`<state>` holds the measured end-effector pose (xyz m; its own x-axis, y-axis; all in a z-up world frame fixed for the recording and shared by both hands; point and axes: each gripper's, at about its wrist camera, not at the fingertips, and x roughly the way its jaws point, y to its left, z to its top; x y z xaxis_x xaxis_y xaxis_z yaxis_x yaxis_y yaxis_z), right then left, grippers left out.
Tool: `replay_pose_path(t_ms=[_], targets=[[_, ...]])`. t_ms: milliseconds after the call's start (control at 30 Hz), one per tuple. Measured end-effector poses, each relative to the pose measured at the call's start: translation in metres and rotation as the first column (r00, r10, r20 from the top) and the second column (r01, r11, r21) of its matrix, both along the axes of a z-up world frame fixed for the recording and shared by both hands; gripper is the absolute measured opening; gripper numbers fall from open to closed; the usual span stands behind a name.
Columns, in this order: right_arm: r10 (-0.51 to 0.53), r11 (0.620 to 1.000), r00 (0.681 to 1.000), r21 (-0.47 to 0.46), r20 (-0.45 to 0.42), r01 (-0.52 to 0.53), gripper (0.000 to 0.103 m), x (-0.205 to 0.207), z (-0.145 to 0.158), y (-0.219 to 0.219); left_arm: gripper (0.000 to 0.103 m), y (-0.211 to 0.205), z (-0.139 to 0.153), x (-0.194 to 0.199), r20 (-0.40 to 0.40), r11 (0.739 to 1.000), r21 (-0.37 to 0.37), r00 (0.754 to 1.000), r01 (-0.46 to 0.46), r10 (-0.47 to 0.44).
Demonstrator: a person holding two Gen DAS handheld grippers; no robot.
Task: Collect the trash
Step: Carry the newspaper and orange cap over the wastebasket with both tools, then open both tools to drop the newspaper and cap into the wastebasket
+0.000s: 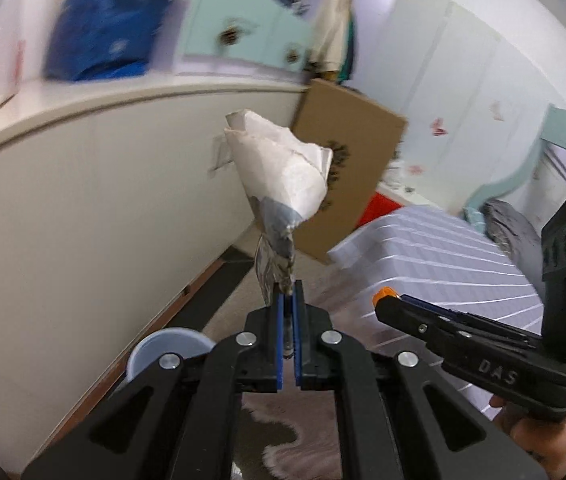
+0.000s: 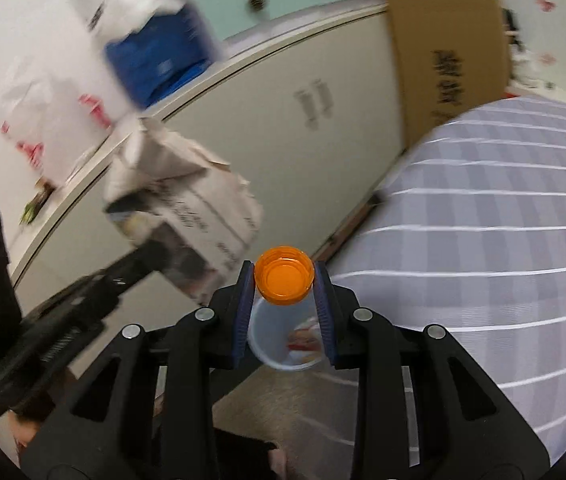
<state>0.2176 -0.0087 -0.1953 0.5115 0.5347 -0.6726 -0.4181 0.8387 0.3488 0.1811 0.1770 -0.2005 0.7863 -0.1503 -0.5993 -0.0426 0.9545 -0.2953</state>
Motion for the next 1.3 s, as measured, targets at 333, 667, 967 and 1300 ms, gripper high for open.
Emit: replay_pose_path(t_ms=[333,667,967,1300], targets=[[0.111,0.994,0.990,-0.010,-0.086,-0.112,0.030,0.016,-0.060,0.101,0.003,0.086,-0.060,-0.011,-0.137,0.983,0.037,0.973,-0.182,0.186],[0.055,0.994,0.996,-0.089,-0.075,-0.062,0.070,0.035,-0.098,0.126,0.003,0.111,-0.099,-0.007,-0.235,0.974,0.060,0.945,-0.219,0.227],[0.020,0.987,0.995,-0.159,-0.101,-0.036,0.070,0.031,-0.121,0.124,0.004,0.101,-0.127,0.010,-0.315,0.981,0.047,0.929,-0.188,0.193],[-0.086,0.987,0.996,-0.133,0.010,0.086,0.070,0.025,-0.102,0.098,0.004,0.083,-0.127,0.040,-0.329,0.989,0.031,0.933,-0.143,0.145]])
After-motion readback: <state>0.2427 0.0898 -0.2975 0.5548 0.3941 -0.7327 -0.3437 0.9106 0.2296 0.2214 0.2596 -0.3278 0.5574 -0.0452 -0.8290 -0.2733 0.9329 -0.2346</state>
